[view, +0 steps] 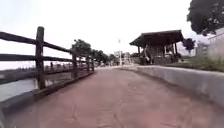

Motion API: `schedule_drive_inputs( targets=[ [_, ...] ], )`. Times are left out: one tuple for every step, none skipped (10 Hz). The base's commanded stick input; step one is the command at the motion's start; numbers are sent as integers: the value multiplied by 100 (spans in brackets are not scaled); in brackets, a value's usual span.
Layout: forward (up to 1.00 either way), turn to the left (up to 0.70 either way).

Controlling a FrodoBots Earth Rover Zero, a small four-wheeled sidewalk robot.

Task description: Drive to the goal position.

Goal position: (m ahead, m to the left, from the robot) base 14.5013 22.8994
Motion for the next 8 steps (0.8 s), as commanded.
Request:
schedule_drive_inputs(
  targets=[
    [100,0],
    [100,0],
    [100,0],
    [100,0],
    [100,0],
    [100,0],
    [100,13],
    [100,40]
  ],
)
